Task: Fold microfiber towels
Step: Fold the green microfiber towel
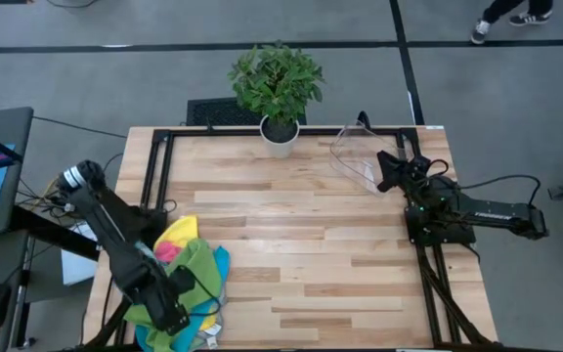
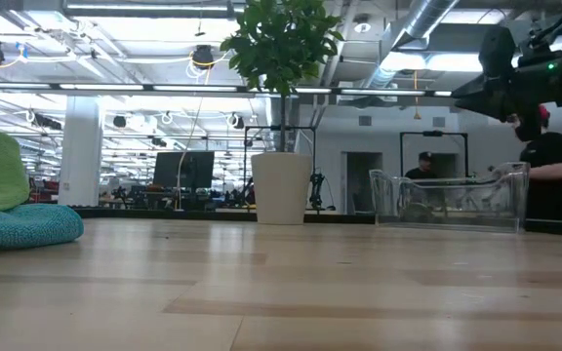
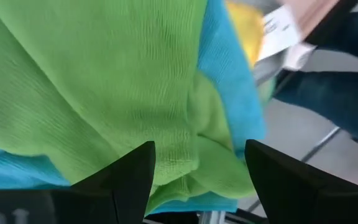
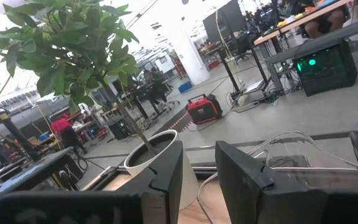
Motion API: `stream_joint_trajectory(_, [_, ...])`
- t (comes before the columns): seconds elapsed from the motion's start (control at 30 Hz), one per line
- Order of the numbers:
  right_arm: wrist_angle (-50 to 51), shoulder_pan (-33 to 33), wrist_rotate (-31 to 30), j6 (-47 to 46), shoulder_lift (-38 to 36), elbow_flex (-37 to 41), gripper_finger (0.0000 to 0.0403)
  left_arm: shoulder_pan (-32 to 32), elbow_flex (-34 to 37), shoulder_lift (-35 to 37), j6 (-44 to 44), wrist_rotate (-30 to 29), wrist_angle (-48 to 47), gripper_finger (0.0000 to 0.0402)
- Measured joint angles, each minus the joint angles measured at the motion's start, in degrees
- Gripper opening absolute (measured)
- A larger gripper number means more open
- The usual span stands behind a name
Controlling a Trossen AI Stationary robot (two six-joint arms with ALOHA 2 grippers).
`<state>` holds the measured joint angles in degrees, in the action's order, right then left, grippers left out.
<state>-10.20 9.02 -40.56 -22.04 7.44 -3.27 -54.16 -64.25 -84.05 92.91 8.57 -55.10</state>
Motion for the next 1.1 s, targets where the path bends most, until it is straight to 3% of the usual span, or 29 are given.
stream_joint_trajectory(0.2, [0.73,0.00,0.00,0.00,0.00,0.00,0.0122,-1.81,0.00,-4.20,6.42,1.47,-0.54,0.0242])
stream_joint_trajectory(0.43, [0.91,0.00,0.00,0.00,0.00,-0.02,0.0122,-2.07,-0.15,-5.68,7.29,0.40,-2.77,0.0232])
stream_joint_trajectory(0.6, [0.96,0.00,0.00,0.00,0.00,-0.02,0.0122,-2.11,-0.15,-6.12,6.24,2.56,-5.11,0.0168])
stream_joint_trajectory(0.87, [-1.81,0.00,0.38,0.00,0.00,-0.02,0.0122,-0.70,-1.40,-5.98,2.36,5.10,-4.44,0.0017])
stream_joint_trajectory(1.1, [-8.79,-0.79,13.34,4.11,0.55,-0.11,0.0122,5.43,-11.32,-5.53,-3.11,0.43,-12.34,0.0002])
